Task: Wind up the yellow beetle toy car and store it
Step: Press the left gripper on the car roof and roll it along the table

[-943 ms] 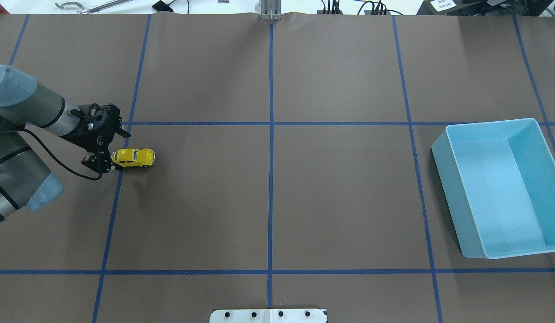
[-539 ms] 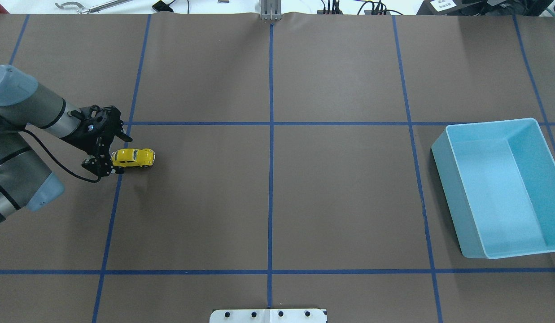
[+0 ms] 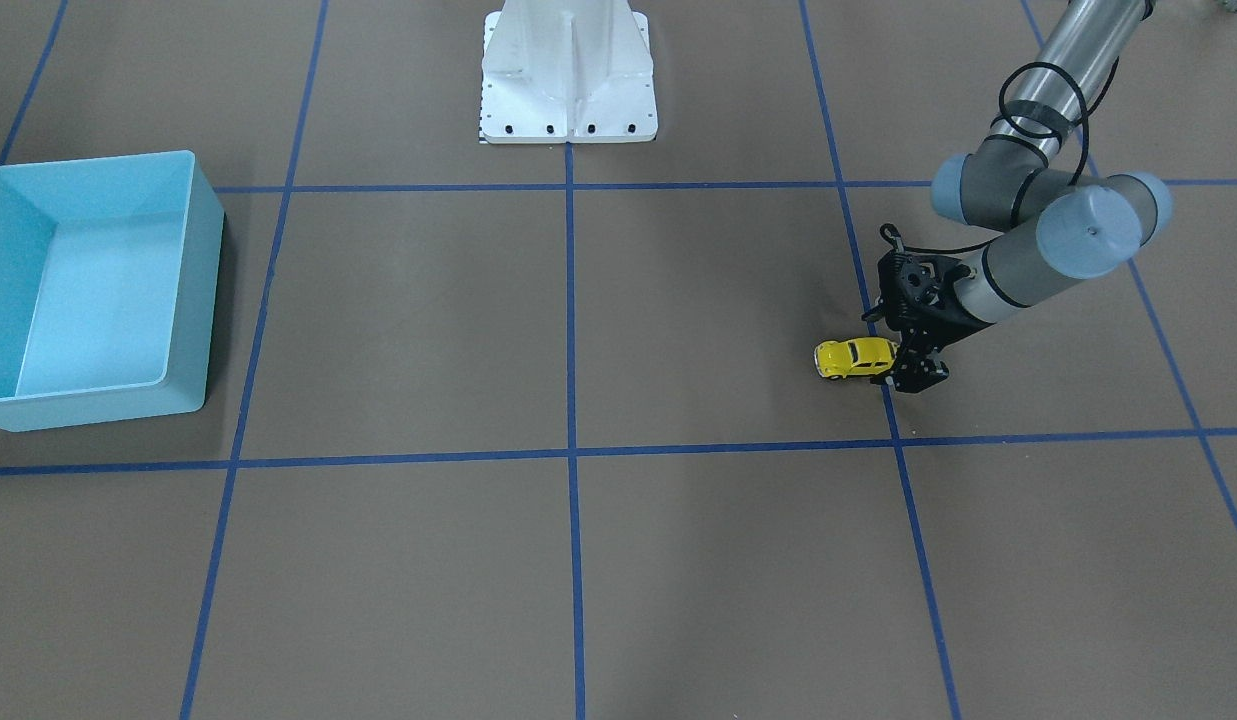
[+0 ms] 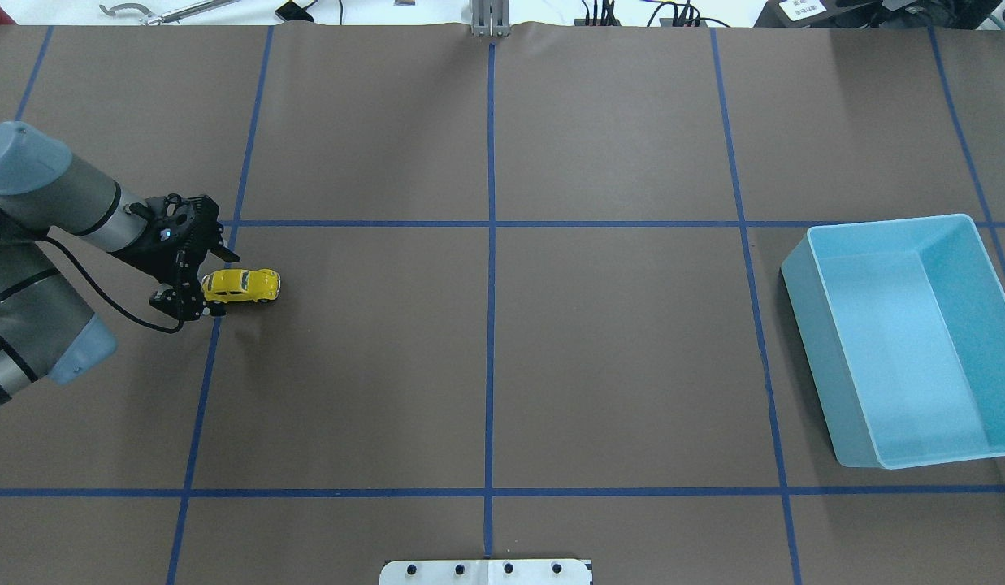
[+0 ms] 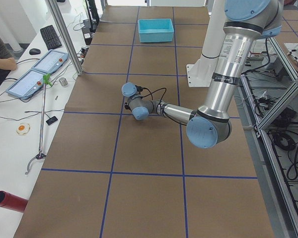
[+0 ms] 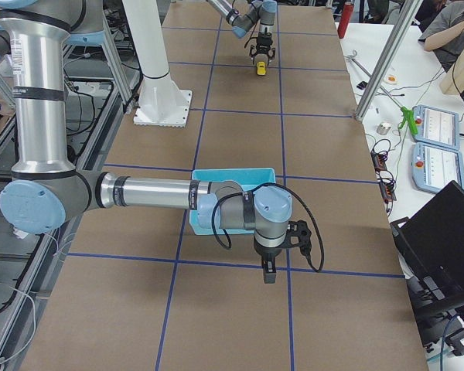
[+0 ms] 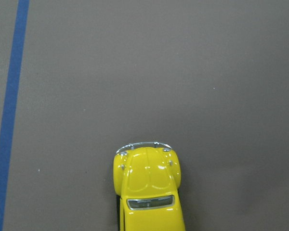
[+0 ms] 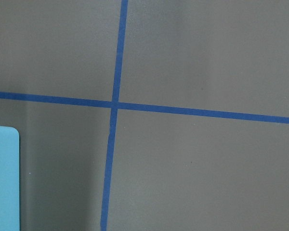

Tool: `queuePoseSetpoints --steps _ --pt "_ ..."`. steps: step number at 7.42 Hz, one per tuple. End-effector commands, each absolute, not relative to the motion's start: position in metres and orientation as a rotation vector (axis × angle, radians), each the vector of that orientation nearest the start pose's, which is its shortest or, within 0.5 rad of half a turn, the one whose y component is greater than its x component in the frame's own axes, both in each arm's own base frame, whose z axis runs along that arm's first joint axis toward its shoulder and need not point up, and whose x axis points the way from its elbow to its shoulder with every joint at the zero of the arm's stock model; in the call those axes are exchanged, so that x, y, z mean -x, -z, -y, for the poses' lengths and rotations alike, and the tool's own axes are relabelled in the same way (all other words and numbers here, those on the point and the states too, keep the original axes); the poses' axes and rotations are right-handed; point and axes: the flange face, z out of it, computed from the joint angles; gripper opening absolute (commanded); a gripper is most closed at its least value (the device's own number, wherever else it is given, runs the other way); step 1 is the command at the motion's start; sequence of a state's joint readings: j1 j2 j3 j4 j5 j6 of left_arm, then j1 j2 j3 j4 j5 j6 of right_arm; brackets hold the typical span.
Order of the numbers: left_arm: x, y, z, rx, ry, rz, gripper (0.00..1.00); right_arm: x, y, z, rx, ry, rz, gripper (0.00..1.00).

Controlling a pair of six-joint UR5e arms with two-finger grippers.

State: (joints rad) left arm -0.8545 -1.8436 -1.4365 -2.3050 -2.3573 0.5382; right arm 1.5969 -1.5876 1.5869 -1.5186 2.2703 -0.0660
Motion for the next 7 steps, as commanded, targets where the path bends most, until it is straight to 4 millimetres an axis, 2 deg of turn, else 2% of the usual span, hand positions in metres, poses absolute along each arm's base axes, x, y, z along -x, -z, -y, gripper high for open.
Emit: queuePoseSetpoints --steps 1,4,7 --pt "-0.3608 -0.4855 0.5099 -0.813 -1.413 -0.903 0.79 -0.0819 -0.6591 0.4865 -0.081 0.056 0.696 1.00" --pt "-0.3608 -0.4855 0.5099 -0.812 -1.412 -0.904 0.74 -0.0819 -0.6591 0.4865 -0.081 0.056 0.696 1.00" --pt "-0.3594 -0.4873 0.5096 -0.808 -1.409 -0.905 0.55 -0.0819 -0.6591 0.4865 -0.081 0.057 0.696 1.00"
